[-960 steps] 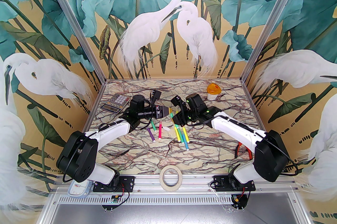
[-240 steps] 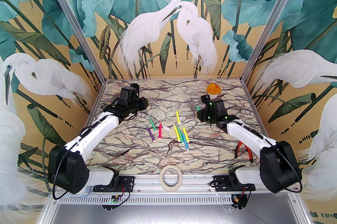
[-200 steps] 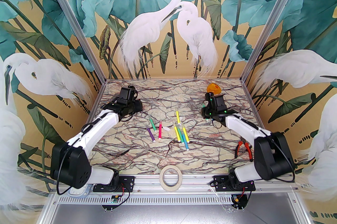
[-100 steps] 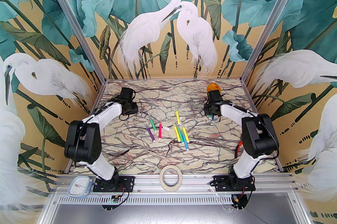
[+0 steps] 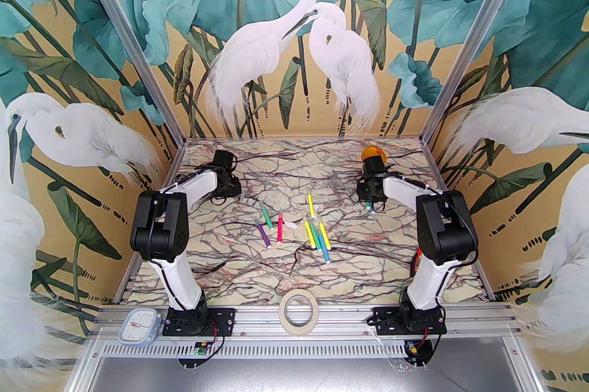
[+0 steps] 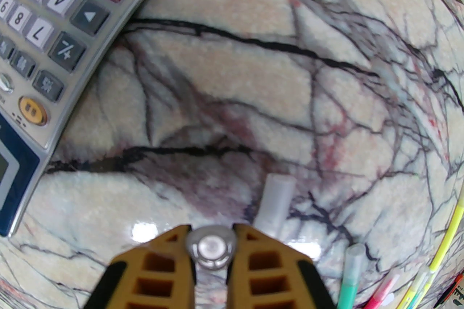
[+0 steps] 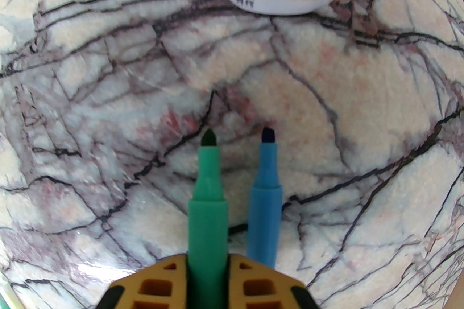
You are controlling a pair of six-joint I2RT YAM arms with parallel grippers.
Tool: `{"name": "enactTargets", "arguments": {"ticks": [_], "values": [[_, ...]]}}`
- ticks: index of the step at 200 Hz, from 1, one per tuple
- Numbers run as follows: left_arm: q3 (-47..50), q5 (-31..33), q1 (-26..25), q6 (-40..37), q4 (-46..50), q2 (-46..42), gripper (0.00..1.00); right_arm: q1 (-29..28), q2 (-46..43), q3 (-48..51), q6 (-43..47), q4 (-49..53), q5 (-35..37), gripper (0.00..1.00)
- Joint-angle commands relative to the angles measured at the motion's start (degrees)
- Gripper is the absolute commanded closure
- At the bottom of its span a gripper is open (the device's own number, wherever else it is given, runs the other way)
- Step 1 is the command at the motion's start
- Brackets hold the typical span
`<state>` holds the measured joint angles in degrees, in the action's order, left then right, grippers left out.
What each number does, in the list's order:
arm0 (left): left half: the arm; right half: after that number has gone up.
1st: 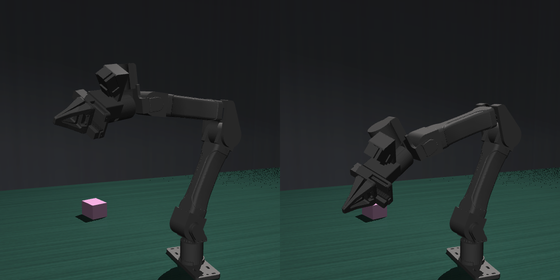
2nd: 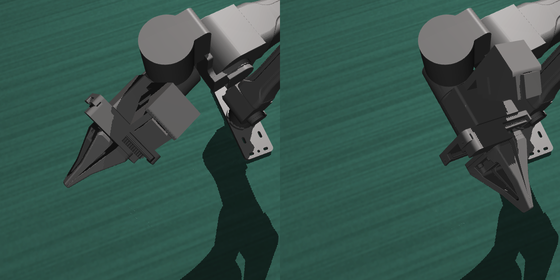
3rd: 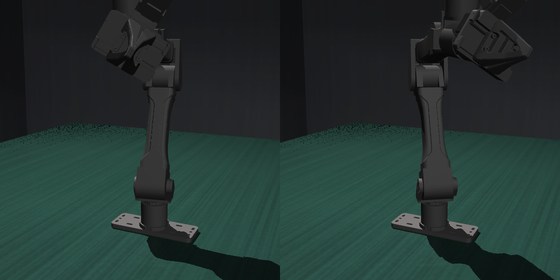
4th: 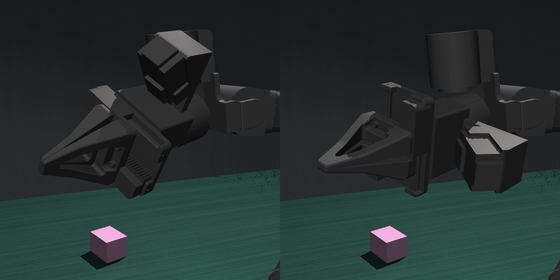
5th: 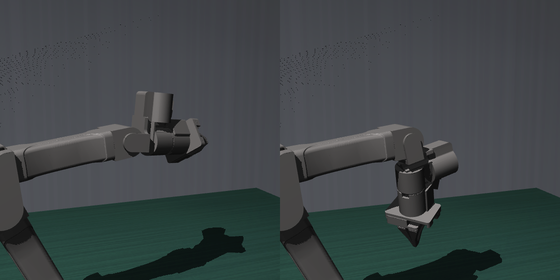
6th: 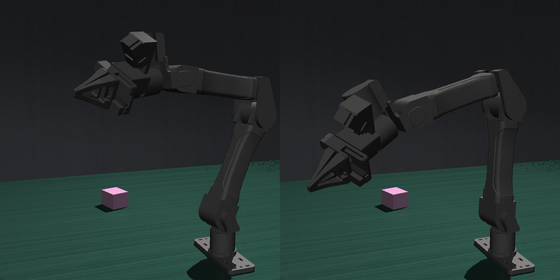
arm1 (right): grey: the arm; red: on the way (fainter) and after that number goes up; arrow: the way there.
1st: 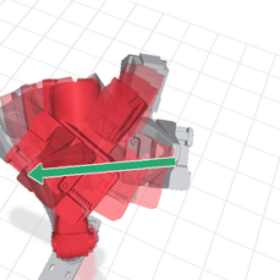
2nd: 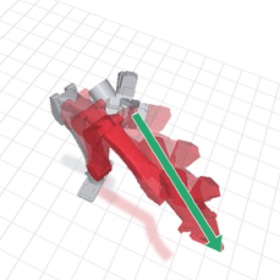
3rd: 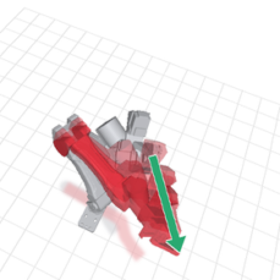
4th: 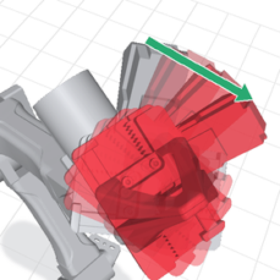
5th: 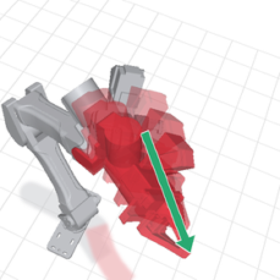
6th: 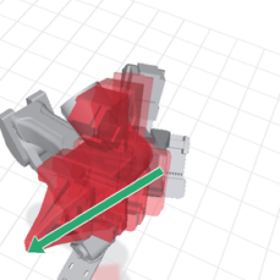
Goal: Open the pen caps
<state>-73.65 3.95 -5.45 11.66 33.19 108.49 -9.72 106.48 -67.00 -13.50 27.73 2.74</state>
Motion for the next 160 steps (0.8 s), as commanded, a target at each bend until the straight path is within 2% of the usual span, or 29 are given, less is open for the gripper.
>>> {"name": "enactTargets", "arguments": {"ticks": [1, 74, 160], "values": [[-1.6, -2.1, 0.6, -1.4, 1.7, 1.8, 0.93, 0.2, 1.8, -2.5, 0.5, 2.0, -1.2, 0.97], [-3.4, -5.1, 0.9, -1.8, 2.4, 4.8, 0.88, 0.3, 3.6, -3.5, 0.2, 4.2, -1.4, 0.92], [-3.9, -7.2, 0.9, -2.5, 3.7, 6.3, 0.79, 0.3, 4.8, -4.5, -0.1, 5.5, -0.7, 0.82]]}}
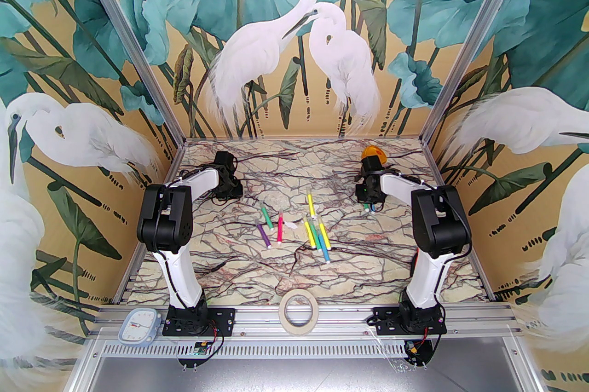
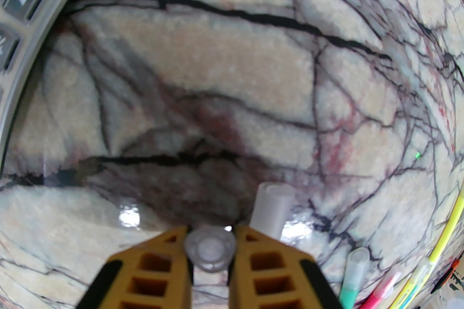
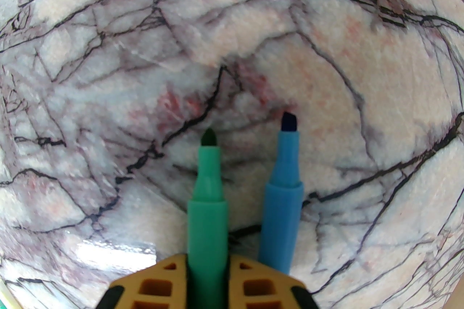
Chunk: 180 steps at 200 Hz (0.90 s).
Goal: Open the pen caps
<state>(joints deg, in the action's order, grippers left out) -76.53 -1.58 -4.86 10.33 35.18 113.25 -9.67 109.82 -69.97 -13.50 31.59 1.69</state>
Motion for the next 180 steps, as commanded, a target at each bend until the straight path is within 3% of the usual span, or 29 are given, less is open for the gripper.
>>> {"name": "enactTargets", "arguments": {"ticks": [1, 150, 180], "values": [[-1.0, -1.7, 0.3, -1.2, 1.7, 1.6, 0.79, 0.3, 1.5, -1.5, -0.1, 1.6, 0.3, 0.82], [0.8, -4.0, 0.3, -1.3, 1.9, -0.7, 0.69, -0.1, -0.6, -1.5, 0.6, 1.9, 0.9, 0.71], [1.6, -5.1, 0.3, -0.8, 1.7, -3.8, 0.63, -1.4, -3.8, -1.3, 1.6, 2.7, 1.6, 0.62]]}}
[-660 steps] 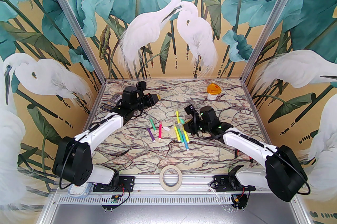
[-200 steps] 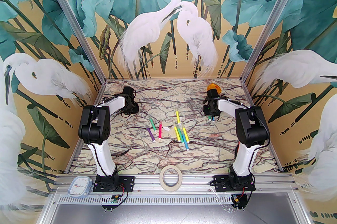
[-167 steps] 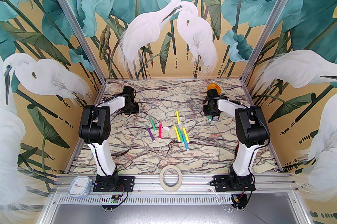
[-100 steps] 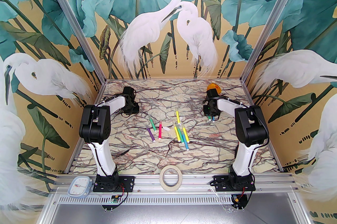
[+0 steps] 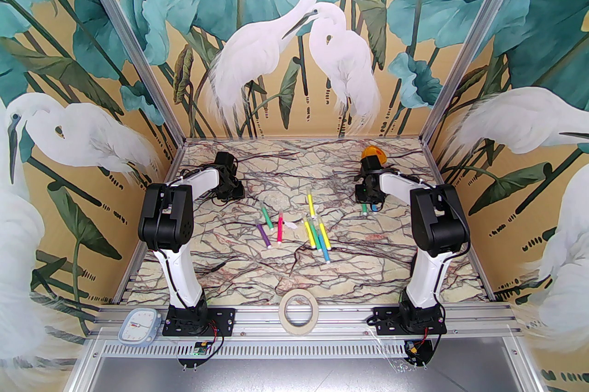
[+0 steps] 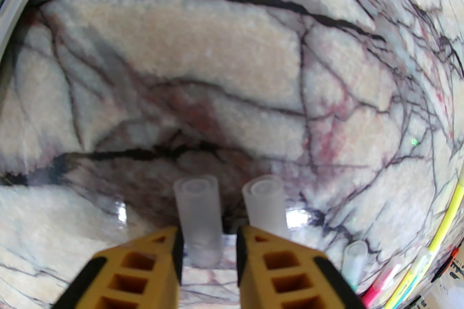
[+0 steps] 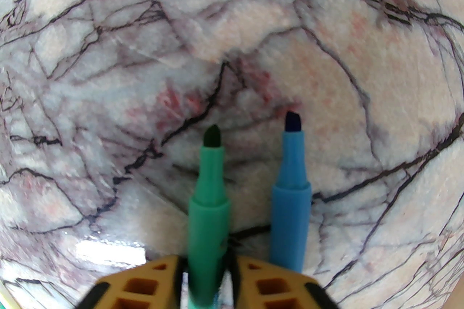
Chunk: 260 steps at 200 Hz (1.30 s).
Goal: Open the pen caps
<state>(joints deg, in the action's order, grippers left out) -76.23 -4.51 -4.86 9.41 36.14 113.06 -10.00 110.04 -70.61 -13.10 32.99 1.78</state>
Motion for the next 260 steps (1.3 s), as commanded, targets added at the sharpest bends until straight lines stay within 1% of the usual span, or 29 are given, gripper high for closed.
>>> {"name": "enactTargets", "arguments": {"ticks": [1, 30, 56, 68, 91, 116, 152, 197, 228, 238, 260], "values": [[1.3, -2.2, 0.3, 0.2, 0.7, -3.7, 0.63, -1.1, -4.1, -0.7, 1.3, 1.3, 1.6, 0.62], [2.4, -2.5, 0.3, 0.6, 0.7, -7.1, 0.59, -3.5, -6.5, -1.2, 1.7, 3.3, 3.6, 0.57], [4.8, -3.6, 0.3, 1.1, -0.9, -10.9, 0.55, -6.7, -8.2, -1.6, 2.2, 5.2, 5.3, 0.55], [6.8, -4.8, 0.3, 1.0, -2.4, -13.3, 0.51, -8.5, -9.1, -1.5, 2.4, 5.8, 5.1, 0.54], [12.8, -8.2, 0.3, 0.8, -7.7, -19.6, 0.38, -12.4, -10.3, -0.8, 3.0, 6.7, 2.6, 0.53], [19.8, -12.3, 0.2, 2.0, -13.7, -26.8, 0.29, -16.1, -10.8, 0.3, 3.2, 7.7, -0.6, 0.52], [27.0, -16.1, 0.2, 3.6, -20.5, -34.6, 0.24, -19.9, -11.2, 1.8, 2.3, 8.9, -4.5, 0.52], [31.6, -19.3, 0.2, 4.7, -25.3, -40.9, 0.18, -23.3, -11.4, 3.9, -0.4, 9.8, -6.0, 0.52], [33.3, -19.3, 0.2, 4.1, -26.8, -43.8, 0.15, -25.0, -11.3, 5.4, -1.9, 9.9, -7.0, 0.53], [33.7, -18.9, 0.2, 4.0, -27.0, -44.5, 0.13, -25.5, -11.2, 5.5, -2.1, 10.2, -7.2, 0.54], [34.5, -18.3, 0.3, 4.0, -27.8, -45.6, 0.12, -26.3, -10.9, 6.0, -2.6, 10.4, -7.6, 0.55]]}}
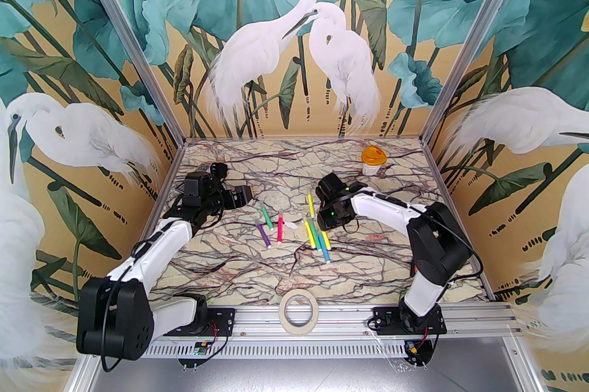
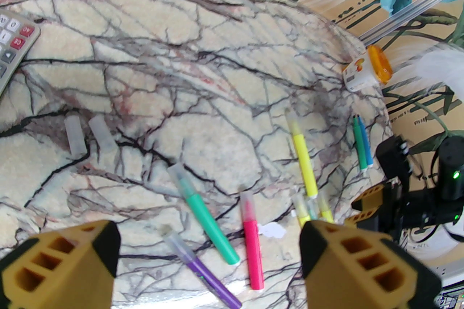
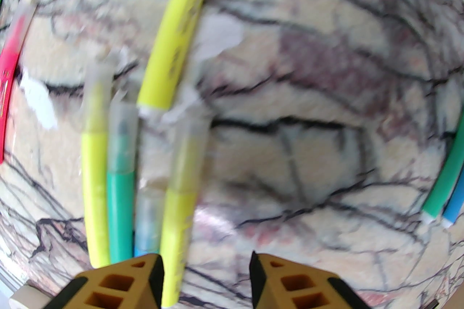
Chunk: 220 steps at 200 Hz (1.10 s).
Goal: Open the pen caps
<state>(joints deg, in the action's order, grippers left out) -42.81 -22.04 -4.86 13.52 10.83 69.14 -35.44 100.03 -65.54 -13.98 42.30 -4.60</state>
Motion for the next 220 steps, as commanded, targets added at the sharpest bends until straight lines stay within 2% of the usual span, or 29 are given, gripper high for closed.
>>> {"name": "enactTargets", "arguments": {"ticks": [1, 166, 220], "values": [[1.1, -0.7, 0.3, -0.2, -2.5, -1.7, 0.12, -0.8, -0.9, 0.9, -1.8, 1.1, -1.3, 0.55], [1.7, 0.4, 0.3, 0.3, -3.2, -2.9, 0.10, -2.0, 5.1, 0.1, -2.0, 1.0, -3.5, 0.67], [1.8, 0.6, 0.3, 0.6, -3.7, -3.6, 0.10, -2.6, 7.2, -1.8, -2.4, 3.6, 0.5, 0.70]]}}
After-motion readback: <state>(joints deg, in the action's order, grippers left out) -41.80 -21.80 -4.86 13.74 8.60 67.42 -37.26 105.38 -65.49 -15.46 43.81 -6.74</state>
